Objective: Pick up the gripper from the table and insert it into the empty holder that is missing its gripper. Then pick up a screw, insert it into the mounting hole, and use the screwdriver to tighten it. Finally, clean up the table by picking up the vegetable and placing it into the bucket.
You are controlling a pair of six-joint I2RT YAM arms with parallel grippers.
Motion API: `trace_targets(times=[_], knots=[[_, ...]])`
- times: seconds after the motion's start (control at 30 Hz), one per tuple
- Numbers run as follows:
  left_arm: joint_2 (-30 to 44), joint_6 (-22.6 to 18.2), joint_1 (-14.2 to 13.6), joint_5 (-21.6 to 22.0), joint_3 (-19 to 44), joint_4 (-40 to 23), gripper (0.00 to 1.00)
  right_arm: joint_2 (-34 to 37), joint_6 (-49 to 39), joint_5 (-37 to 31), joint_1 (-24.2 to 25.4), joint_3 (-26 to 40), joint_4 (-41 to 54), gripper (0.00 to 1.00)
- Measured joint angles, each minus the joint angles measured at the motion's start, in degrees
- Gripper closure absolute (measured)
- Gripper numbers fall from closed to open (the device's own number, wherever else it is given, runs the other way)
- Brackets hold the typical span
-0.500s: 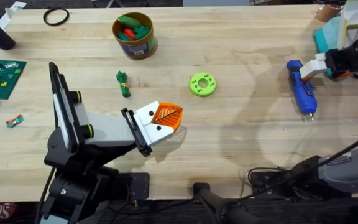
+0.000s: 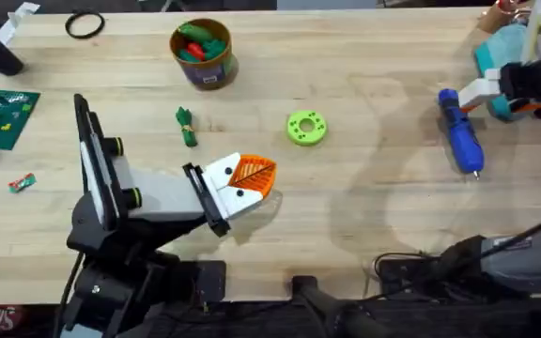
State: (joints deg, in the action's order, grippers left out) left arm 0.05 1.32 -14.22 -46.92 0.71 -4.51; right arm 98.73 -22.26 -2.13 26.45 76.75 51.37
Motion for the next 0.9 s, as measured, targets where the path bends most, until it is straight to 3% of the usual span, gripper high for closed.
trace_targets(times=[0.3,0.9], knots=[[0.0,0.0,0.0,0.0,0.0,0.0,0.991,-2.8,0.3,4.4,-0.2,0.3,1.6,0.021],[0.0,0.0,0.0,0.0,0.0,0.0,0.991,8.4,1.0,7.8,-3.9,0.3,-1.3,0.05]])
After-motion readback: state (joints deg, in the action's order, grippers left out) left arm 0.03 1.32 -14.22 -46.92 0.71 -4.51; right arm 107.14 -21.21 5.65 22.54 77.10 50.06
